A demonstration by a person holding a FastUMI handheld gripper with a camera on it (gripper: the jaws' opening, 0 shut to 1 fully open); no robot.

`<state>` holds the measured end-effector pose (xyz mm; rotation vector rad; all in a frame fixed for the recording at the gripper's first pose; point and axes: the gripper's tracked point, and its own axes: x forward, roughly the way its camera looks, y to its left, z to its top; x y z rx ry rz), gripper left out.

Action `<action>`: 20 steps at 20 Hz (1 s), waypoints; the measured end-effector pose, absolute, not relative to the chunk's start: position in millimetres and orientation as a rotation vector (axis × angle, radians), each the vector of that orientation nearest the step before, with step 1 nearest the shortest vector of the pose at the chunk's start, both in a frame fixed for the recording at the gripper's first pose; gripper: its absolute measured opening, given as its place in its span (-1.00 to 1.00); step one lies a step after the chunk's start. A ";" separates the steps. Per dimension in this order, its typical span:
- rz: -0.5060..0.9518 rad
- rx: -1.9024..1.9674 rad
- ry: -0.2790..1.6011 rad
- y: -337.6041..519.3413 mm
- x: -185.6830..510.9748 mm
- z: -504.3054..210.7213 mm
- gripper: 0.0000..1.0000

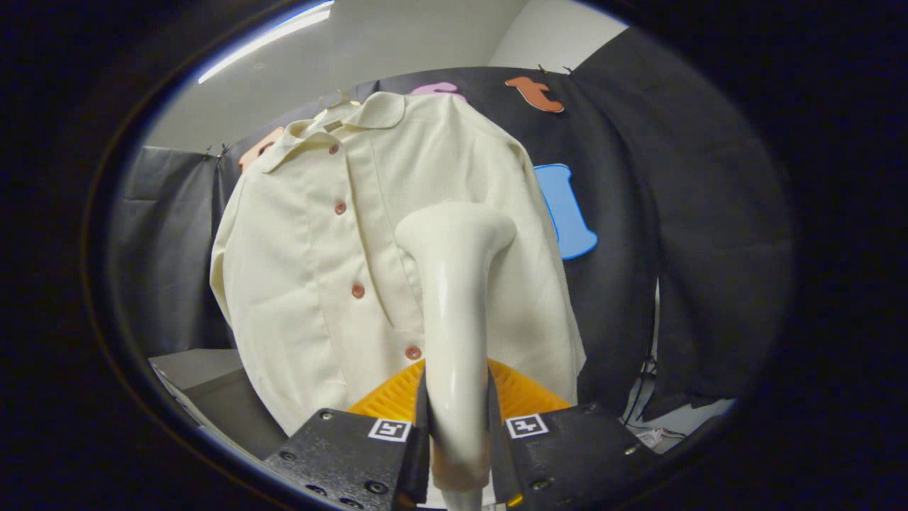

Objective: Iron the clothes twice with a garment steamer, once on the left side and once on the right side.

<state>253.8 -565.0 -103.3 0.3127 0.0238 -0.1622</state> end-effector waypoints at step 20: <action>-0.285 0.450 0.287 -542.5 190.7 -274.3 -0.31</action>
